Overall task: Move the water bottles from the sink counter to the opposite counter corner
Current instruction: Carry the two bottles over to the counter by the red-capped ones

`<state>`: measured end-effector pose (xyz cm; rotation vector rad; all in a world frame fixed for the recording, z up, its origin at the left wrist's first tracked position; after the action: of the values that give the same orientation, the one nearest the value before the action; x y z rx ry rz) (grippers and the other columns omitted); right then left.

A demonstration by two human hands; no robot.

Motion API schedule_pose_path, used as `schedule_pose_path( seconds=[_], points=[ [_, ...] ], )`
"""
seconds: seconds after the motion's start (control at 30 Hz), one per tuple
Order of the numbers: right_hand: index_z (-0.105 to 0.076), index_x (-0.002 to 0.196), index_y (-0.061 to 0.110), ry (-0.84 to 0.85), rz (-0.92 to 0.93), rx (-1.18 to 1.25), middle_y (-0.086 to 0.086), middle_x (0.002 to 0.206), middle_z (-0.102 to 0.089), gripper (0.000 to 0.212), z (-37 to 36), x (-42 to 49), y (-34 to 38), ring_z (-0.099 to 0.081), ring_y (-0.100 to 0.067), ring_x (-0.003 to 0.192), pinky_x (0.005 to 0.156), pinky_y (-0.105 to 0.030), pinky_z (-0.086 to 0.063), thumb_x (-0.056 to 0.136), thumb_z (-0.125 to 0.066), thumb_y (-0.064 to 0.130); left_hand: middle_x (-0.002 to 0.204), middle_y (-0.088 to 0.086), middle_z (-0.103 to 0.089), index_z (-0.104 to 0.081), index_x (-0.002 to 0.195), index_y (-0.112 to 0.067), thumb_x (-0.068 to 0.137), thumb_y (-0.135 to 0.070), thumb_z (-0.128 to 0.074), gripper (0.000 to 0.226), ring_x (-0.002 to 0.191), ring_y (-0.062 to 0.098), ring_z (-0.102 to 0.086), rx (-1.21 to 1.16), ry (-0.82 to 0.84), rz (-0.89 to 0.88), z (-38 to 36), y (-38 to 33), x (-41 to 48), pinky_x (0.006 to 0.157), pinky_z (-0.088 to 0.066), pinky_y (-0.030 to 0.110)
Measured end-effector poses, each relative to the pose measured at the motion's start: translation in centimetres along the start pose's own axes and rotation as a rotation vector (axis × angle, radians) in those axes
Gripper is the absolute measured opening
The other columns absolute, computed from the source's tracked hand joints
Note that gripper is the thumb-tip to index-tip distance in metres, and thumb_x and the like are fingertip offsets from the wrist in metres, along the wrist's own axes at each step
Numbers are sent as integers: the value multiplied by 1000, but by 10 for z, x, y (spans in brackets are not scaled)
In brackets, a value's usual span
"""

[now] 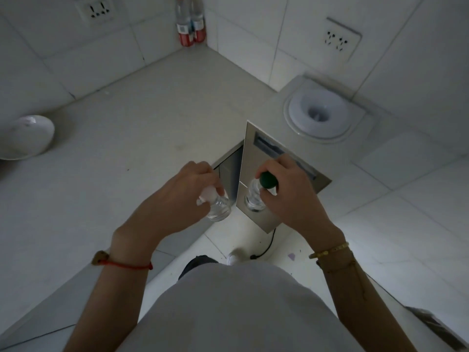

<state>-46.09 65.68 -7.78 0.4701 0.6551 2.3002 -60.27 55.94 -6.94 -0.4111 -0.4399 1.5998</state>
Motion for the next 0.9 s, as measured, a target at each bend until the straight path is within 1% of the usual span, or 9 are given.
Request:
schedule_pose_path(
  seconds=[0.13, 0.27, 0.4, 0.43, 0.53, 0.6, 0.73, 0.83, 0.9],
  points=[
    [-56, 100, 14, 33, 26, 12, 3, 103, -41, 25, 1, 39, -10, -50, -9, 87, 83, -18, -44, 80, -69, 11, 98, -3, -56, -68, 95, -17, 70, 3, -69, 31, 89, 14, -45, -2, -38, 22, 12, 9, 28, 68, -33, 13],
    [-55, 101, 16, 61, 50, 24, 4, 103, -42, 26, -3, 77, -14, -48, -6, 85, 83, -17, -43, 79, -69, 10, 99, -8, -53, -66, 96, -19, 73, 0, -69, 30, 93, 14, -46, -7, -31, 67, 21, 25, 52, 72, -37, 14],
    [-55, 99, 17, 63, 84, 30, -2, 103, -48, 27, -10, 116, -14, -52, -10, 82, 78, -19, -47, 77, -69, 10, 103, -3, -56, -66, 96, -20, 72, 0, -67, 31, 94, 16, -47, -9, 0, 90, 30, 48, 78, 76, -44, 30],
    [-55, 100, 17, 62, 91, 33, -4, 104, -49, 27, -13, 126, -13, -53, -12, 83, 79, -21, -49, 77, -69, 10, 103, -2, -57, -66, 95, -20, 72, 1, -67, 31, 94, 17, -48, -10, 1, 89, 33, 54, 85, 76, -45, 31],
    [-57, 99, 14, 41, 116, 24, -6, 104, -53, 26, -19, 156, -8, -56, -16, 84, 80, -26, -54, 77, -69, 8, 100, -5, -57, -65, 95, -22, 73, -1, -68, 31, 90, 15, -47, 0, -1, 58, 45, 73, 107, 72, -39, 20],
    [-57, 99, 13, 35, 120, 26, -6, 103, -53, 25, -24, 177, -6, -57, -16, 83, 79, -28, -54, 77, -69, 7, 100, -7, -55, -64, 95, -25, 75, -4, -67, 29, 89, 13, -46, 18, -2, 46, 53, 88, 122, 71, -37, 17],
    [-57, 97, 16, 10, 127, 33, -4, 101, -52, 23, -28, 219, -3, -56, -15, 82, 78, -28, -54, 77, -66, 9, 102, -6, -56, -63, 93, -26, 74, -5, -67, 29, 91, 15, -48, 30, -3, 19, 71, 114, 152, 73, -38, 20],
    [-57, 96, 17, -17, 129, 38, -4, 100, -51, 22, -27, 249, 0, -55, -15, 80, 77, -26, -52, 77, -65, 10, 101, -6, -56, -63, 93, -25, 74, -5, -66, 28, 92, 17, -50, 28, 1, -7, 86, 130, 175, 76, -44, 30],
    [-57, 96, 17, -24, 129, 41, -3, 100, -51, 23, -27, 268, 0, -55, -15, 80, 76, -24, -51, 76, -64, 10, 101, -5, -56, -63, 94, -26, 74, -6, -66, 28, 92, 17, -49, 44, 6, -18, 94, 140, 190, 76, -44, 30]
  ],
)
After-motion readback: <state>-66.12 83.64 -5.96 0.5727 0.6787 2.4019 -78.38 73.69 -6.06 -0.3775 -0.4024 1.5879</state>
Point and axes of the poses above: each hand's wrist, its own x-axis towards the middle knuckle, its own z-axis out of the back of the hand, y = z × x, the point moved 8 cm from there along x, towards the middle knuckle
